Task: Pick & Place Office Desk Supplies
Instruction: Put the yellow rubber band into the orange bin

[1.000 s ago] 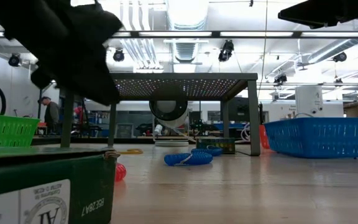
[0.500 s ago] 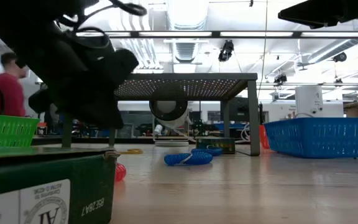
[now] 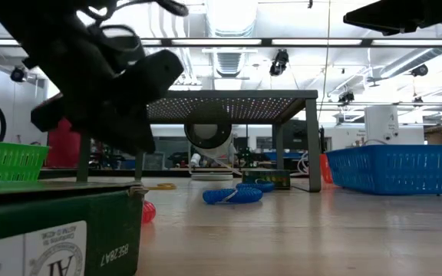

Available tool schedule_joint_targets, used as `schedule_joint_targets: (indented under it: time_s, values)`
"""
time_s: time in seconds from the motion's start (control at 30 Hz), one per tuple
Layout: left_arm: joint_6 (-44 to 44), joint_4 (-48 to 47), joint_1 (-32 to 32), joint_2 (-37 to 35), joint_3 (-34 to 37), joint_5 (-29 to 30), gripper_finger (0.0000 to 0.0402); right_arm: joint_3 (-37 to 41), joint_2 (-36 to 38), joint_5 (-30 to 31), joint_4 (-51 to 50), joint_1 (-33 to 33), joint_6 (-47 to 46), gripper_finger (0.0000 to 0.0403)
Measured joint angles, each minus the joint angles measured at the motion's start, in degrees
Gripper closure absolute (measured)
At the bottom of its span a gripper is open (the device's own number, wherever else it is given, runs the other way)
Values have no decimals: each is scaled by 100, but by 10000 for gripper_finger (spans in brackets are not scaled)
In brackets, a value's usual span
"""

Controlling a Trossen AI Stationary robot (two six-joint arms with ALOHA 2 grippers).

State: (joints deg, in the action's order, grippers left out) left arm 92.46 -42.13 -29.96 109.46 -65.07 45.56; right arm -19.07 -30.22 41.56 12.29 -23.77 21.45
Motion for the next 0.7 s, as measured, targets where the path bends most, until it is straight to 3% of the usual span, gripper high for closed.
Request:
schedule_joint_targets:
  time_s: [0.3, 0.5, 0.7]
  values:
    - [1642, -2213, -74, 1127, -1643, 69, 255, 0, 0, 0, 0, 1, 0, 268]
    - [2464, -2439, 233, 1144, -1825, -627, 250, 0, 0, 0, 0, 0, 0, 268]
    - [2187, -2272, 373, 1177, -1823, -770, 250, 0, 0, 0, 0, 0, 0, 268]
